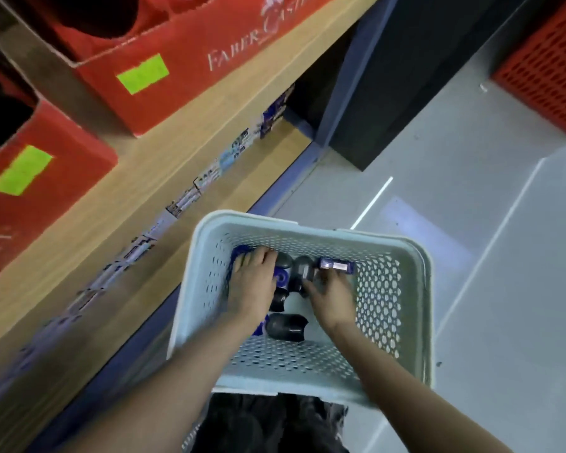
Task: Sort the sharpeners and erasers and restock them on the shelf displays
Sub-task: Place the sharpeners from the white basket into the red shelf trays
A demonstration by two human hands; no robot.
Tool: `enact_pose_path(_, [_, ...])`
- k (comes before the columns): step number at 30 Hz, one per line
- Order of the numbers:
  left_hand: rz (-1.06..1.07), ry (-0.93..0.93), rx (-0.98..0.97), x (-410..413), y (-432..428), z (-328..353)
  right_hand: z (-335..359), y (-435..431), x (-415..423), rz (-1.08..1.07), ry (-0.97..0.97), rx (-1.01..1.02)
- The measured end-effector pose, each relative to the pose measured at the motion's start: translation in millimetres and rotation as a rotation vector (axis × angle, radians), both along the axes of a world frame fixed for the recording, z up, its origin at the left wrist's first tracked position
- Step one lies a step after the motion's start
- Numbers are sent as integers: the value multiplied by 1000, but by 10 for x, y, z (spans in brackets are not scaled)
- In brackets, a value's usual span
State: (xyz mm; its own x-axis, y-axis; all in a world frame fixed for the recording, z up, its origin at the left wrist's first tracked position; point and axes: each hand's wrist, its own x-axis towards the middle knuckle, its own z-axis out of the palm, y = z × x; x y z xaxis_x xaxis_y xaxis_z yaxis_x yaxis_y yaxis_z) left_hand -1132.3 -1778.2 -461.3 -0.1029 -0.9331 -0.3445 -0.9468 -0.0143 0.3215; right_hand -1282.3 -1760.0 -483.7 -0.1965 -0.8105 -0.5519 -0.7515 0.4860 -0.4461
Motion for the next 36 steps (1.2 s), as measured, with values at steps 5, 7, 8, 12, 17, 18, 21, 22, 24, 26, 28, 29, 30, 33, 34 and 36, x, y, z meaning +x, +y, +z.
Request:
enact_pose_path(5, [-1, -102, -137, -45, -4, -109, -141, -72, 193, -134, -53, 97])
enact_pose_path(7, [-18, -118, -165, -42, -4, -93, -94, -100, 234, -210, -102, 120])
enact_pose_path(8, [-27, -123, -165, -36, 0, -95, -69, -107, 235, -230, -120, 120])
enact_pose_path(12, [-135, -207, -195, 31, 29, -116, 118, -99, 180, -314, -260, 131])
enact_pose_path(17, [100, 266, -90, 61, 56, 99, 402, -98, 99, -470, -598, 50])
enact_pose_path(18, [205, 446, -5, 62, 65, 215, 485, -108, 74, -486, -689, 23])
enact_pose_path(21, [380, 797, 154, 48, 80, 581, 760, -126, -32, -462, -855, -32])
enact_pose_path(22, [434, 904, 176, 33, 80, 692, 824, -121, -57, -473, -894, -39])
enact_pose_path(24, [540, 1079, 219, 3, 71, 884, 957, -93, -79, -509, -948, -48])
enact_pose_path(26, [603, 1172, 254, -12, 68, 1030, 1110, -58, -81, -518, -962, -70])
enact_pose_path(28, [602, 1250, 301, -19, 60, 1201, 1291, -25, -96, -486, -962, -113])
enact_pose_path(29, [595, 1295, 318, -16, 59, 1305, 1387, -6, -108, -469, -965, -136])
enact_pose_path(30, [586, 1328, 320, -12, 55, 1429, 1495, 3, -117, -451, -971, -161])
enact_pose_path(33, [547, 1328, 289, 11, 40, 1821, 1851, 11, -154, -396, -993, -218])
enact_pose_path(34, [538, 1302, 272, 25, 34, 1947, 1970, 4, -165, -385, -1004, -233])
enact_pose_path(36, [519, 1262, 223, 55, 27, 2167, 2182, -6, -189, -364, -1015, -263])
